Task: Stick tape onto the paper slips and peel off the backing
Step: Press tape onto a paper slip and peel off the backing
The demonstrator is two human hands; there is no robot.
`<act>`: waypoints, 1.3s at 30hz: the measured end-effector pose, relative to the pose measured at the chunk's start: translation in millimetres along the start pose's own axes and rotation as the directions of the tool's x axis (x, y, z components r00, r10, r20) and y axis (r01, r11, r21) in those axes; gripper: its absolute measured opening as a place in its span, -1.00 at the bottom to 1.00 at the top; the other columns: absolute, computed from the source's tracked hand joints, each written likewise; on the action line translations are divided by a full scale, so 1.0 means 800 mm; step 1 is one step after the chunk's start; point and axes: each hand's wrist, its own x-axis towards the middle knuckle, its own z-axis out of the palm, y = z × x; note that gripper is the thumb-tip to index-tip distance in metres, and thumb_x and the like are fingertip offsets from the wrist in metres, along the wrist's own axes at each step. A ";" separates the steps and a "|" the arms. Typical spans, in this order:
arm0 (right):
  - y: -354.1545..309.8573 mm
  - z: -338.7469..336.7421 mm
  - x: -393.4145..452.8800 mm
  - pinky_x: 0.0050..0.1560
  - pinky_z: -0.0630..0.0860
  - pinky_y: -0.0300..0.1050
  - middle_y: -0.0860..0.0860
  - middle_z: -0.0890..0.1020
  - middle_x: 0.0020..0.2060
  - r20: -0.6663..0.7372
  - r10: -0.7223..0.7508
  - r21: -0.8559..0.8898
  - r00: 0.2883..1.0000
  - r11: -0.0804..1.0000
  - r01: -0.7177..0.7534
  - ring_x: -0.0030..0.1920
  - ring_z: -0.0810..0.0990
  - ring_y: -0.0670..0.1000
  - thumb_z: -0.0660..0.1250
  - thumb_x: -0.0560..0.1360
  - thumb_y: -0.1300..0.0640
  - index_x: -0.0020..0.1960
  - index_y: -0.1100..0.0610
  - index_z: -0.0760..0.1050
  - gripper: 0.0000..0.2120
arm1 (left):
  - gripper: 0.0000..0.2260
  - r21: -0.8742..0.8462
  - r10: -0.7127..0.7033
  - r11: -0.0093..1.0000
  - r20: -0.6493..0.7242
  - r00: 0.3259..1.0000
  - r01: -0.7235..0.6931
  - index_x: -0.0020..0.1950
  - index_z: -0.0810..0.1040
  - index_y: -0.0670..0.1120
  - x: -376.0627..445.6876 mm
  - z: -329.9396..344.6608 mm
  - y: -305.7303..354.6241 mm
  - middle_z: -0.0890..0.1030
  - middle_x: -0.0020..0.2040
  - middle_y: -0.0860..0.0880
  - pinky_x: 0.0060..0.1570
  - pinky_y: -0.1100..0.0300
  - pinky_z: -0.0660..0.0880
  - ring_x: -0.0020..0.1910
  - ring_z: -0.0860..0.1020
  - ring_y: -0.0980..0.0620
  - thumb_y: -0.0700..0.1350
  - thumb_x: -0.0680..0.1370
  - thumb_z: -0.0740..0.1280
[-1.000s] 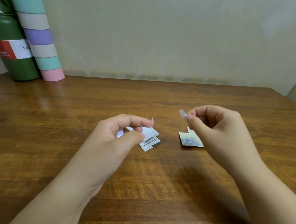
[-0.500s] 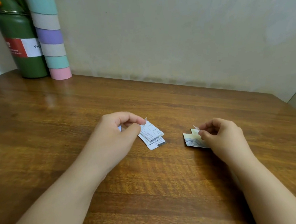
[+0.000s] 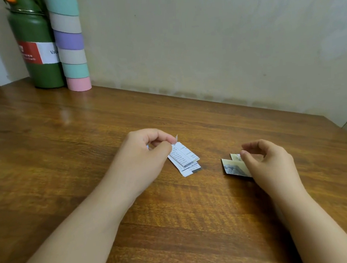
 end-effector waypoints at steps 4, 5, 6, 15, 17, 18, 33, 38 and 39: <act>-0.008 0.002 -0.008 0.06 0.50 -0.09 -0.14 0.56 -0.03 0.012 -0.021 -0.007 1.000 1.000 0.021 0.07 0.54 -0.05 0.32 0.52 0.02 0.11 -0.03 0.55 -0.83 | -0.80 -0.028 -0.016 0.999 0.004 1.000 0.016 -0.25 0.64 0.06 0.002 -0.002 0.000 0.66 -0.04 0.04 -0.39 0.42 0.30 -0.25 0.48 0.14 -0.18 0.46 0.29; -0.011 0.003 -0.012 0.06 0.48 -0.14 -0.14 0.57 -0.02 0.007 -0.059 0.001 0.998 0.998 0.059 0.05 0.52 -0.09 0.33 0.52 0.04 0.11 -0.04 0.55 -0.83 | -0.80 -0.039 -0.018 0.999 0.005 1.000 0.018 -0.24 0.64 0.06 0.003 -0.002 -0.001 0.66 -0.04 0.04 -0.40 0.40 0.31 -0.28 0.46 0.16 -0.18 0.46 0.29; -0.016 0.005 -0.015 0.02 0.45 -0.22 -0.17 0.59 -0.05 0.008 -0.109 0.017 0.994 0.994 0.109 0.01 0.53 -0.14 0.34 0.51 0.07 0.09 -0.04 0.56 -0.84 | -0.81 -0.047 -0.019 0.999 0.004 1.000 0.020 -0.24 0.64 0.05 0.004 -0.003 -0.001 0.66 -0.04 0.04 -0.37 0.38 0.32 -0.26 0.47 0.15 -0.18 0.47 0.29; -0.079 0.052 -0.011 0.00 0.33 -0.23 -0.09 0.57 0.14 0.388 -0.335 -0.249 0.859 0.859 0.448 0.20 0.47 -0.05 0.27 0.54 -0.02 0.25 -0.01 0.48 -0.70 | -0.84 -0.054 -0.017 0.998 -0.007 1.000 0.017 -0.20 0.65 0.06 0.011 -0.005 -0.008 0.65 -0.07 0.13 -0.34 0.62 0.32 -0.28 0.45 0.46 -0.13 0.48 0.31; -0.085 0.062 -0.005 0.08 0.37 -0.16 -0.08 0.55 0.19 0.392 -0.316 -0.281 0.864 0.853 0.440 0.25 0.43 -0.03 0.28 0.53 -0.06 0.29 -0.01 0.44 -0.64 | -0.85 -0.062 -0.012 0.998 -0.001 1.000 0.012 -0.19 0.64 0.06 0.010 -0.005 -0.007 0.64 -0.06 0.13 -0.35 0.67 0.27 -0.29 0.43 0.52 -0.13 0.49 0.31; -0.086 0.067 -0.003 0.09 0.39 -0.15 -0.08 0.55 0.19 0.404 -0.300 -0.289 0.864 0.854 0.433 0.25 0.43 -0.04 0.31 0.50 -0.09 0.30 -0.01 0.43 -0.61 | -0.85 -0.068 -0.012 0.998 0.000 1.000 0.012 -0.19 0.64 0.06 0.010 -0.005 -0.007 0.64 -0.05 0.12 -0.35 0.68 0.27 -0.29 0.42 0.53 -0.12 0.50 0.31; -0.090 0.063 -0.003 -0.15 0.51 -0.09 -0.03 0.64 -0.22 0.354 -0.287 -0.303 0.890 0.865 0.399 -0.16 0.56 0.02 0.20 0.52 0.13 -0.11 0.07 0.59 -0.82 | -0.86 -0.082 -0.015 0.996 0.017 1.000 0.016 -0.15 0.64 0.05 0.010 -0.006 -0.005 0.63 -0.07 0.14 -0.38 0.66 0.29 -0.29 0.42 0.54 -0.11 0.50 0.30; -0.088 0.061 -0.007 -0.23 0.47 -0.17 -0.09 0.63 -0.29 0.322 -0.284 -0.254 0.903 0.893 0.371 -0.22 0.55 -0.05 0.31 0.48 0.12 -0.21 0.00 0.56 -0.88 | -0.84 -0.078 -0.014 0.997 0.014 1.000 0.015 -0.17 0.64 0.06 0.011 -0.007 -0.006 0.64 -0.07 0.15 -0.39 0.66 0.29 -0.35 0.41 0.52 -0.14 0.50 0.29; -0.087 0.060 -0.007 -0.26 0.45 -0.18 -0.09 0.62 -0.30 0.323 -0.271 -0.236 0.907 0.905 0.355 -0.24 0.54 -0.06 0.34 0.47 0.11 -0.25 0.00 0.55 -0.88 | -0.84 -0.075 -0.011 0.997 0.014 1.000 0.012 -0.17 0.64 0.06 0.011 -0.007 -0.007 0.64 -0.08 0.14 -0.40 0.65 0.29 -0.36 0.42 0.51 -0.14 0.50 0.29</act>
